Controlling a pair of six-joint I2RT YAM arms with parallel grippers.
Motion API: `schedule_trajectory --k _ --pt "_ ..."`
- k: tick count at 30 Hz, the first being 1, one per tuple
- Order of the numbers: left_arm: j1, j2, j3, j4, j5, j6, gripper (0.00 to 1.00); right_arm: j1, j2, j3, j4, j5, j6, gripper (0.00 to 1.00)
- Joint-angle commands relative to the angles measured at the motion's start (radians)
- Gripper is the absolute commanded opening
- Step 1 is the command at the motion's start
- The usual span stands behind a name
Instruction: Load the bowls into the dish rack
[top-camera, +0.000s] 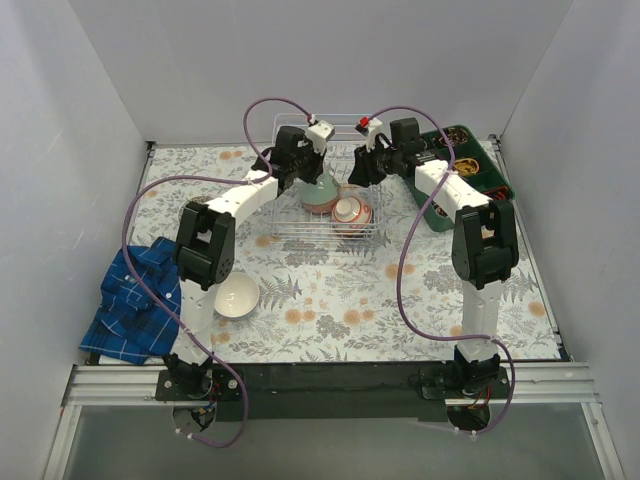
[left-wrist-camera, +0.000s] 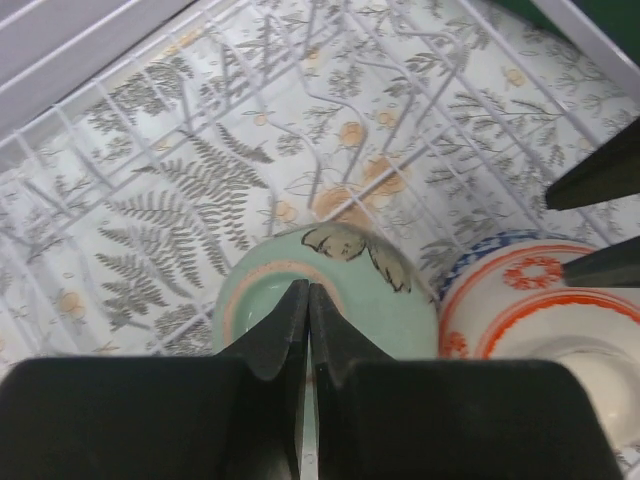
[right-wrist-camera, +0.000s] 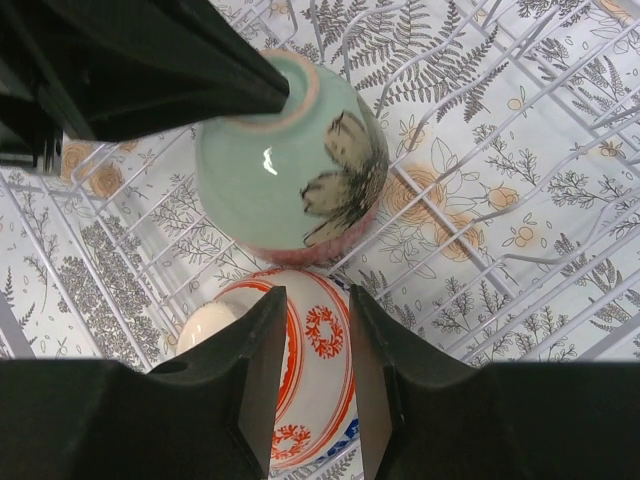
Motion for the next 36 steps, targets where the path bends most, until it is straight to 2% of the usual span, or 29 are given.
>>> schedule_trajectory --k 1,11,16,20,23,26,27,29,31,32,36 --pt "-0.040 0.009 0.027 -0.025 0.055 -0.021 0.00 -0.007 -0.045 -0.010 0.007 0.013 -0.019 0.40" --pt "-0.044 -0.010 0.019 -0.022 0.009 -0.027 0.00 -0.010 -0.051 -0.016 0.005 0.019 -0.026 0.41" --pt "-0.035 -0.101 0.016 -0.013 -0.063 -0.027 0.00 -0.013 -0.061 -0.013 -0.001 0.026 -0.042 0.41" --pt "-0.015 -0.220 0.016 -0.013 -0.179 -0.027 0.00 -0.016 -0.079 -0.010 -0.021 0.005 -0.065 0.41" --pt "0.046 -0.325 0.004 -0.051 -0.233 -0.004 0.09 -0.016 -0.099 -0.014 -0.052 -0.049 -0.108 0.41" --pt "0.129 -0.411 -0.039 -0.154 -0.236 0.016 0.46 -0.014 -0.122 -0.025 -0.082 -0.092 -0.153 0.45" --pt "0.197 -0.432 -0.056 -0.195 -0.241 0.035 0.58 -0.011 -0.128 -0.023 -0.090 -0.096 -0.167 0.49" --pt "0.309 -0.481 -0.098 -0.234 -0.229 0.060 0.66 -0.002 -0.148 -0.025 -0.105 -0.093 -0.199 0.51" --pt "0.376 -0.497 -0.115 -0.312 -0.214 0.107 0.74 0.012 -0.166 -0.045 -0.107 -0.096 -0.216 0.53" --pt "0.434 -0.503 -0.113 -0.341 -0.210 0.120 0.76 0.018 -0.186 -0.052 -0.105 -0.108 -0.239 0.61" --pt "0.592 -0.511 -0.139 -0.438 -0.160 0.117 0.81 0.102 -0.232 -0.065 -0.134 -0.165 -0.331 0.67"
